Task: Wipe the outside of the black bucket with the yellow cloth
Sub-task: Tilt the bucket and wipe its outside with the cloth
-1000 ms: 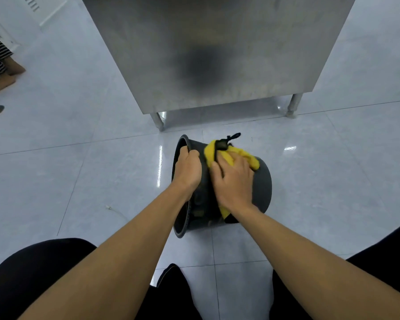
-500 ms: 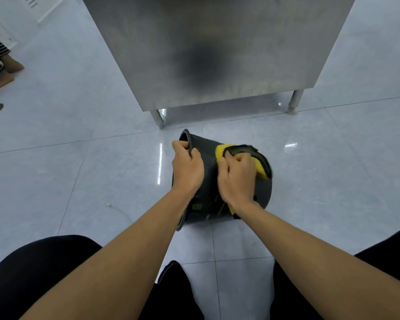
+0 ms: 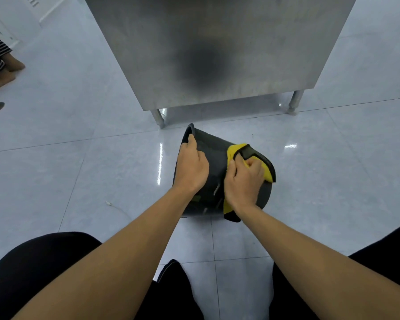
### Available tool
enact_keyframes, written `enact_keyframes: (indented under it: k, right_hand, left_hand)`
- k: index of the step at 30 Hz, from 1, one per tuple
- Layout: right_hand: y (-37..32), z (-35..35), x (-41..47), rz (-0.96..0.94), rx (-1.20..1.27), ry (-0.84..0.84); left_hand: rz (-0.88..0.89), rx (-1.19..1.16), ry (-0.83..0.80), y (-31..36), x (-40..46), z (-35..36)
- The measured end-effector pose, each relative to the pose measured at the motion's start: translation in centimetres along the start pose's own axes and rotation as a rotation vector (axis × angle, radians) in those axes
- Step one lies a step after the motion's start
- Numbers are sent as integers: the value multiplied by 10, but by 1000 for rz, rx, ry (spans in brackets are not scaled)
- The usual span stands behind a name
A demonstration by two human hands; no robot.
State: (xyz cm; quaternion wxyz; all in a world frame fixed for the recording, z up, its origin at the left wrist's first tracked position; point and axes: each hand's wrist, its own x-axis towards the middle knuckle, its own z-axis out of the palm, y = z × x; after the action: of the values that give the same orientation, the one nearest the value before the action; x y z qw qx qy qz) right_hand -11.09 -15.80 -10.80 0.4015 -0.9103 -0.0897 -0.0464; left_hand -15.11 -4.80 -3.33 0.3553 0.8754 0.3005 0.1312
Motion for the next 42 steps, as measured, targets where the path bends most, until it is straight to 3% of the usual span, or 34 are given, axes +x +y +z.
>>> enact_keyframes:
  k: [4, 7, 9, 13, 17, 20, 25, 28, 31, 37, 39, 42]
  right_hand:
    - [-35, 8, -15, -268, 178, -73]
    - [-32, 9, -9, -347, 77, -34]
    - [-10, 6, 3, -237, -2, -19]
    - [54, -5, 33, 218, -103, -64]
    - [56, -3, 37, 351, -38, -78]
    - [33, 5, 25, 232, 22, -63]
    - [-36, 12, -3, -174, 203, -70]
    - [-40, 12, -9, -280, 257, -93]
    - [-20, 8, 2, -236, 151, -66]
    - [17, 3, 20, 139, 41, -105]
    - [8, 7, 21, 132, 64, -124]
    - [-20, 13, 11, -20, 142, -114]
  left_hand:
    - [9, 30, -6, 2, 5, 2]
    - [-3, -33, 35, 2, 7, 2]
    - [-65, -100, 62, -1, 8, 1]
    - [-125, -99, 92, -7, 13, -1]
    - [-109, 22, 81, -2, 7, 1]
    - [-85, 125, 23, -4, 1, -2]
    - [-97, -31, -49, 6, 8, -2]
    - [-111, -143, -28, 9, 12, -3]
    - [-112, -170, -54, 8, 16, -7]
    - [-113, -212, -9, -2, 7, -7]
    - [-72, -166, 25, -4, 3, -6]
    - [-60, -159, 29, -7, 0, -6]
